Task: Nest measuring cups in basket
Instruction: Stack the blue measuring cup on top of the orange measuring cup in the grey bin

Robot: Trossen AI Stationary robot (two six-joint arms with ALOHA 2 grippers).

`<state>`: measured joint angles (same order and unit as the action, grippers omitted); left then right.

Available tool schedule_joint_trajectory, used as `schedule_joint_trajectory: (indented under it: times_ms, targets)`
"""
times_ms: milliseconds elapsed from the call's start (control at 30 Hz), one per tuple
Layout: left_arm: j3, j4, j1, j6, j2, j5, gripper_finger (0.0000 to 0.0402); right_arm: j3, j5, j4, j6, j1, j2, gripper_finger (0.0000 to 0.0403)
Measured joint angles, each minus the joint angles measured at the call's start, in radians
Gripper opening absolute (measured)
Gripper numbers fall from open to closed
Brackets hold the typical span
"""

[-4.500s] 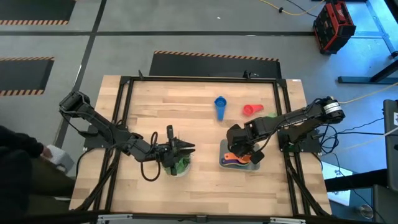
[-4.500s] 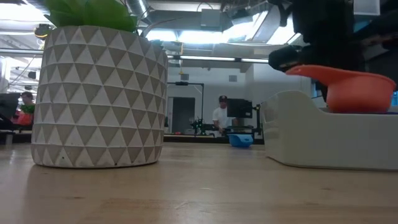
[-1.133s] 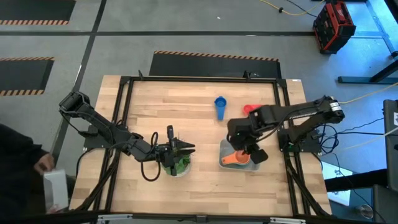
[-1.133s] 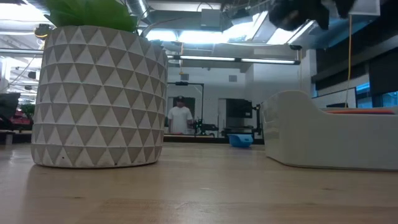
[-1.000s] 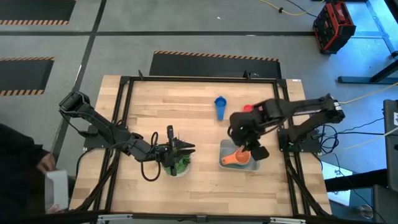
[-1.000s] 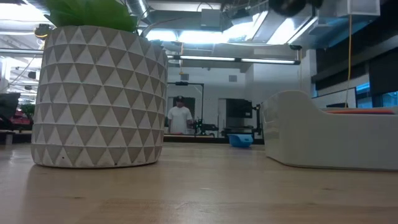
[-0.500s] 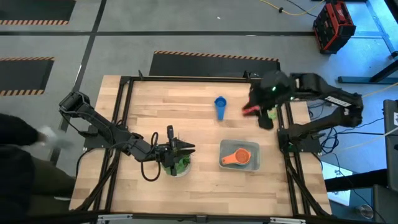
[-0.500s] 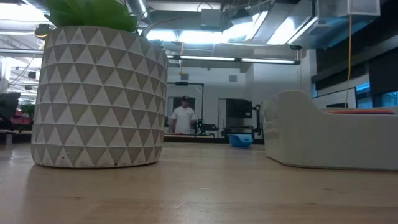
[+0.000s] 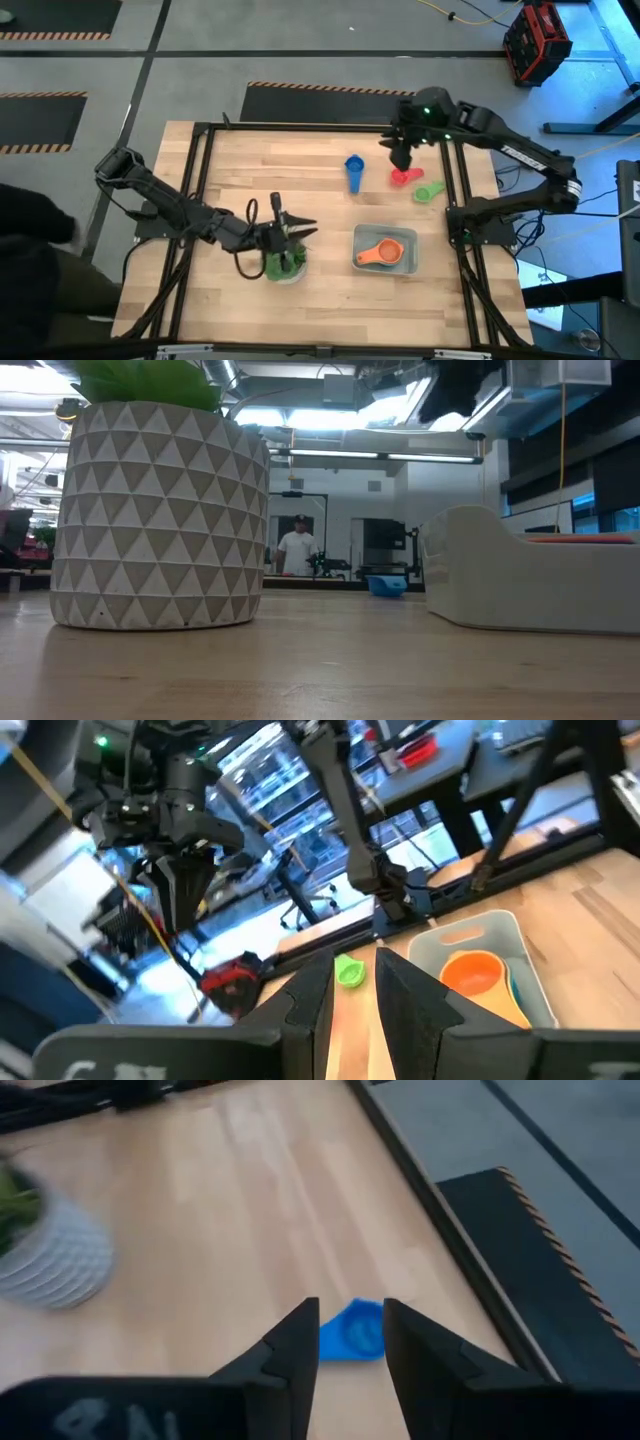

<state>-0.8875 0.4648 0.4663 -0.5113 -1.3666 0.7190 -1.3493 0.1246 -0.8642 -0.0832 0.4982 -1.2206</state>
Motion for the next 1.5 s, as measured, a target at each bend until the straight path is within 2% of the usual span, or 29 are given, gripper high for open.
schedule_joint_trajectory:
  times_ms: [267,733,1000,1500]
  targets:
    - [0.0,-0.011,-0.073,0.167,0.0,0.001,0.0071,0.067,-0.001,0.176,0.029,0.099,-0.153,0.0117]
    - [0.0,-0.045,-0.1,0.173,0.0,0.001,0.0071,0.068,0.0,0.174,0.054,0.18,-0.486,0.0117]
    - [0.0,-0.083,-0.1,0.231,0.0,0.001,0.0071,0.068,0.052,0.175,0.07,0.181,-0.556,0.0117]
    - [0.0,-0.091,-0.1,0.251,0.0,0.001,0.0071,0.067,0.053,0.213,0.081,0.178,-0.66,0.0117]
